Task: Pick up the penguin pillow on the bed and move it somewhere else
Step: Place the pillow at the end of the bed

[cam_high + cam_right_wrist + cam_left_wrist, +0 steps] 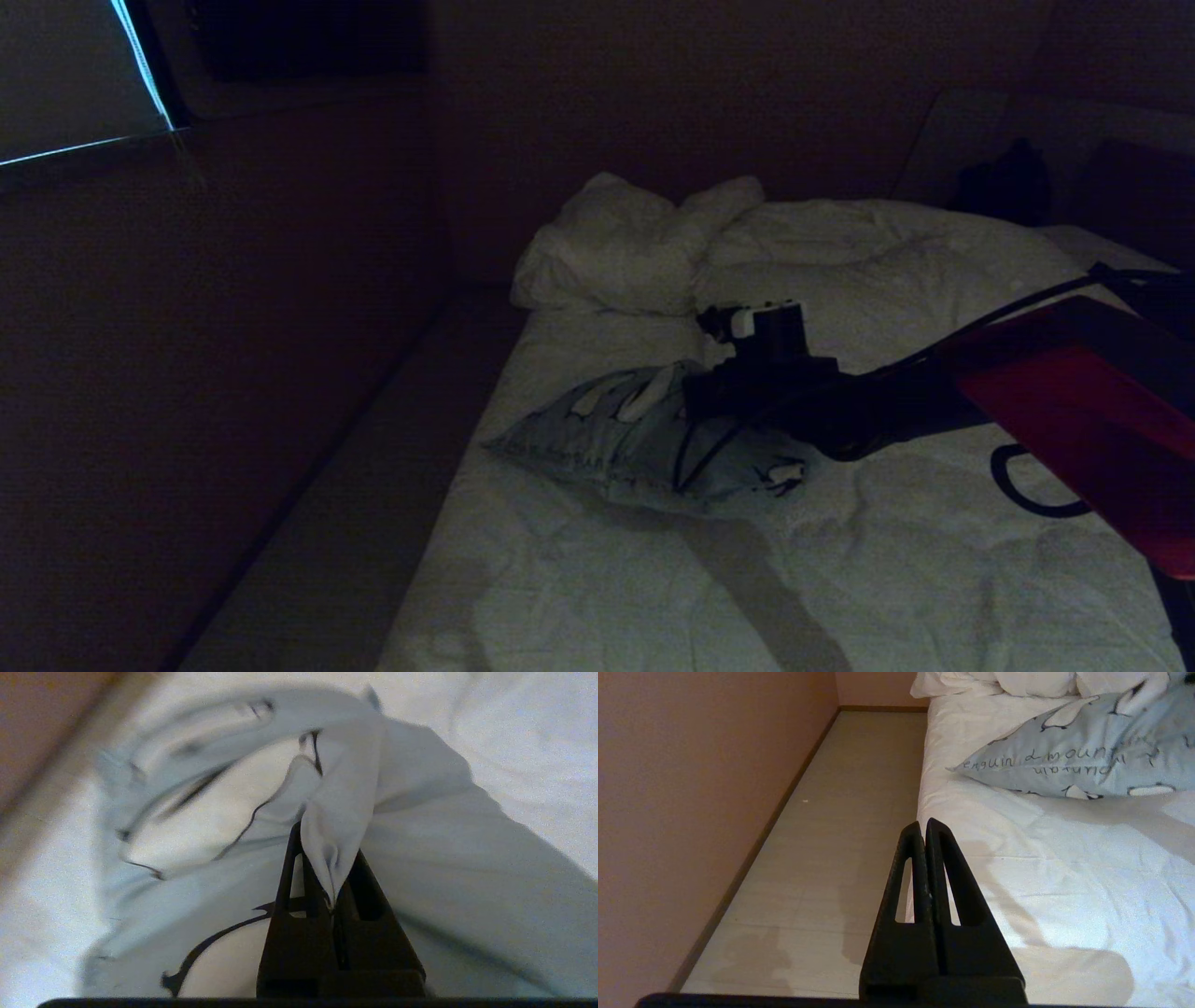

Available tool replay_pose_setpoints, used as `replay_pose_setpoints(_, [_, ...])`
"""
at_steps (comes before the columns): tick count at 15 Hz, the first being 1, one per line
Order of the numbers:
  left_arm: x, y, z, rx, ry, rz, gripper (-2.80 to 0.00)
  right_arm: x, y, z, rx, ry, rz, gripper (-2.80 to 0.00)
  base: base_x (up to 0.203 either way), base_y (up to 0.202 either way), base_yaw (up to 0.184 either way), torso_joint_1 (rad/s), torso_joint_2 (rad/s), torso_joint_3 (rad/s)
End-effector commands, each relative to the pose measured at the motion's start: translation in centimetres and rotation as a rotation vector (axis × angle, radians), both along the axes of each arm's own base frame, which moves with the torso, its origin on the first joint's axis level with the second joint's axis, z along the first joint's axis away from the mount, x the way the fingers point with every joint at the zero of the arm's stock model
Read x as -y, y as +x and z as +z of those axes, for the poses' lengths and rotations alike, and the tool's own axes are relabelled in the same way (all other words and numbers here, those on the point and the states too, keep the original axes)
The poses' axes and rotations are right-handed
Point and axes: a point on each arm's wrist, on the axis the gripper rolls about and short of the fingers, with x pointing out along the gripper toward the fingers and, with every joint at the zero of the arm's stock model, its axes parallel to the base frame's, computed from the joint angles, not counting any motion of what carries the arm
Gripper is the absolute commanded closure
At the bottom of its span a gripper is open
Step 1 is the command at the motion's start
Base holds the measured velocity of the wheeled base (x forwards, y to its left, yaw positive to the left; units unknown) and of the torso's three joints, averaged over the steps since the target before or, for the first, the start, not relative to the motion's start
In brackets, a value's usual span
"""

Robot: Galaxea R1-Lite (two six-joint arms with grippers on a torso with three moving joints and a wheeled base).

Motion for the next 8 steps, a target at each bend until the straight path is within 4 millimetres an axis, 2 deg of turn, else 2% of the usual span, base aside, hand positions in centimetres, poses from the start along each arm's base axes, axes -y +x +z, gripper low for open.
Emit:
replay_pose_setpoints(1, [0.0,0.0,0.0,-0.001,-0.001,0.000,0.00,0.0,-0.1,-1.0,0.098,-0.130,0.063,0.00,0.000,0.000,0.000,0.000,0.00,0.000])
replay_pose_setpoints(8, [0.0,0.0,0.0,-0.001,-0.001,0.000,0.00,0.5,-0.9,-2.9,0.114,-0.259,0.130,0.00,0.000,0.000,0.000,0.000,0.00,0.000])
